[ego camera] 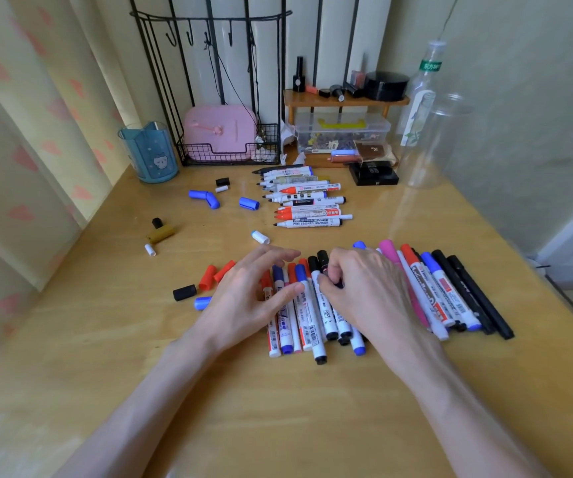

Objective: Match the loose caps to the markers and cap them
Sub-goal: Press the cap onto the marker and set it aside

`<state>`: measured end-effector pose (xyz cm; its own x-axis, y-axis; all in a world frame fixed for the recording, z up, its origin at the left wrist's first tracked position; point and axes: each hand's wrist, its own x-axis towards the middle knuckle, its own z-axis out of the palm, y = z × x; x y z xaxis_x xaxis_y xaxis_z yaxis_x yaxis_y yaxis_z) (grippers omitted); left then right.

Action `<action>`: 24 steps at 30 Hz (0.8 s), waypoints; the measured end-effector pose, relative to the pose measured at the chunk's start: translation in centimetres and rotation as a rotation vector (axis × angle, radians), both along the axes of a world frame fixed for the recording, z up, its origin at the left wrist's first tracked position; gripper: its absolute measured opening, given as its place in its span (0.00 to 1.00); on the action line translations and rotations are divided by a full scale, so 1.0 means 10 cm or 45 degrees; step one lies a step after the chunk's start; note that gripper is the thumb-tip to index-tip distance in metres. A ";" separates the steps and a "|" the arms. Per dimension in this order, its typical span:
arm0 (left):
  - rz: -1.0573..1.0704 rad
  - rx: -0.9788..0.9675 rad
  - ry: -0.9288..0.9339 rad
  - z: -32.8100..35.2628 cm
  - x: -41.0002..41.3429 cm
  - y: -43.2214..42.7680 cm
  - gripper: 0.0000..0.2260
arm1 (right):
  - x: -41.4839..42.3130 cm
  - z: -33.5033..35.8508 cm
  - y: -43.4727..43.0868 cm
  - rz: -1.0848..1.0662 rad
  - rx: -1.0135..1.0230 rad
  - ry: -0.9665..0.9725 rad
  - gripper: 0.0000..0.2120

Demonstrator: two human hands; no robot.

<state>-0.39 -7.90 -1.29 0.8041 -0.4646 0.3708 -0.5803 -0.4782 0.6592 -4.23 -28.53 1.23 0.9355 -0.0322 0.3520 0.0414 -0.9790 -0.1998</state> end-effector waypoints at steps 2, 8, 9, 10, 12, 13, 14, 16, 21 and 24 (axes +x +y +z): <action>0.010 0.002 -0.002 0.00 0.01 0.01 0.20 | 0.04 -0.02 -0.03 0.027 0.053 -0.035 0.13; 0.031 0.006 0.010 -0.04 0.04 0.04 0.19 | 0.21 -0.01 -0.12 0.106 0.200 -0.046 0.10; 0.030 0.011 0.009 -0.05 0.05 0.05 0.19 | 0.24 0.01 -0.14 0.106 0.217 -0.027 0.11; 0.029 0.014 0.009 -0.06 0.04 0.05 0.19 | 0.28 0.04 -0.16 0.106 0.230 0.001 0.13; 0.036 0.015 -0.002 -0.05 0.05 0.07 0.18 | 0.39 0.11 -0.19 0.105 0.238 0.069 0.16; 0.046 0.013 -0.007 -0.05 0.06 0.08 0.18 | 0.47 0.14 -0.22 0.102 0.240 0.109 0.17; 0.061 0.007 -0.012 -0.04 0.07 0.10 0.17 | 0.55 0.17 -0.23 0.096 0.237 0.146 0.17; 0.105 -0.006 -0.027 -0.04 0.10 0.16 0.16 | 0.75 0.22 -0.27 0.073 0.209 0.204 0.18; 0.251 -0.050 -0.052 -0.07 0.24 0.37 0.14 | 1.16 0.21 -0.28 0.069 0.087 0.386 0.17; 0.317 -0.052 -0.075 -0.10 0.34 0.46 0.14 | 1.27 0.13 -0.28 0.089 0.072 0.369 0.13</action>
<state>2.99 -3.31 -2.25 0.8683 -0.2386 0.4348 -0.4859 -0.5852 0.6492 8.47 -31.30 2.55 0.9973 0.0237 0.0692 0.0414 -0.9627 -0.2672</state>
